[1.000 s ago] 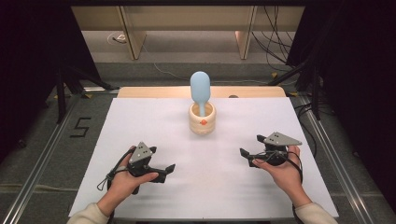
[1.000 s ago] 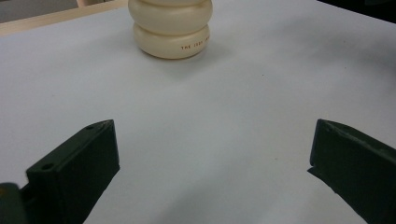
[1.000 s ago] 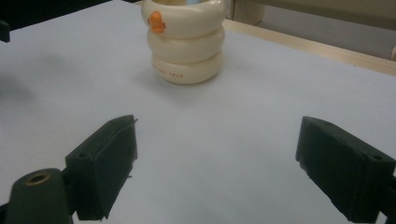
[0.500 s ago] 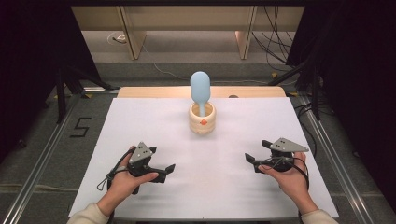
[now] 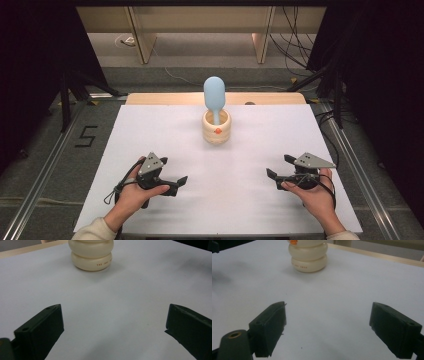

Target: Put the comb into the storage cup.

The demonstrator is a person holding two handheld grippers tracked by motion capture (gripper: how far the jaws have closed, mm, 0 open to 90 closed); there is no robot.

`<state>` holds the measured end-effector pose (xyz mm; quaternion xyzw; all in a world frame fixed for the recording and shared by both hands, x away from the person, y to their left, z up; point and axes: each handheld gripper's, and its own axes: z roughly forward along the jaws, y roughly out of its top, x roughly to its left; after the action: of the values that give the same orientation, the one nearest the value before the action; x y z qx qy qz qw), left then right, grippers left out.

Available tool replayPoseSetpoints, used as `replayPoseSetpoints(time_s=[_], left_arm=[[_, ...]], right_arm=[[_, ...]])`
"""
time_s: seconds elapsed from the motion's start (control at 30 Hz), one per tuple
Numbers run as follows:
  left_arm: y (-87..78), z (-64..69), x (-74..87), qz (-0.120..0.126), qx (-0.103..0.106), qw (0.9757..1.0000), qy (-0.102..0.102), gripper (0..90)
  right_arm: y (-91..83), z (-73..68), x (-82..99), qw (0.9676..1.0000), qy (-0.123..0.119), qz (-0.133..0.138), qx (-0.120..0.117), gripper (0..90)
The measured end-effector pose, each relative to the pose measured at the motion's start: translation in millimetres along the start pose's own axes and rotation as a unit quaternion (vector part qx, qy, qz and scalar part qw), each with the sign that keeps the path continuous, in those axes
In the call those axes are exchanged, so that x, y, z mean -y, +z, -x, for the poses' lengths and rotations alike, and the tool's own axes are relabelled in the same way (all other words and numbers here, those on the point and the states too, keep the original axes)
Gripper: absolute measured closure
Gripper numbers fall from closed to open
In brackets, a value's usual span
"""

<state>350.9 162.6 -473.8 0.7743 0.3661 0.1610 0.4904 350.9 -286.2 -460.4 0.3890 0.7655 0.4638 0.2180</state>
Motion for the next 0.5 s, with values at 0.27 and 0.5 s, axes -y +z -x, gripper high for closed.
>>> replayPoseSetpoints(time_s=[0.27,0.5], left_arm=[[0.1,0.0,0.1,0.000,0.000,1.0000,0.000,0.7],[0.1,0.0,0.4,0.000,-0.001,1.0000,-0.001,0.7]], right_arm=[[-6.7,0.3,5.4,1.0000,0.003,-0.001,0.001,15.1],[-12.7,-0.2,10.9,1.0000,0.006,-0.002,0.001,15.2]])
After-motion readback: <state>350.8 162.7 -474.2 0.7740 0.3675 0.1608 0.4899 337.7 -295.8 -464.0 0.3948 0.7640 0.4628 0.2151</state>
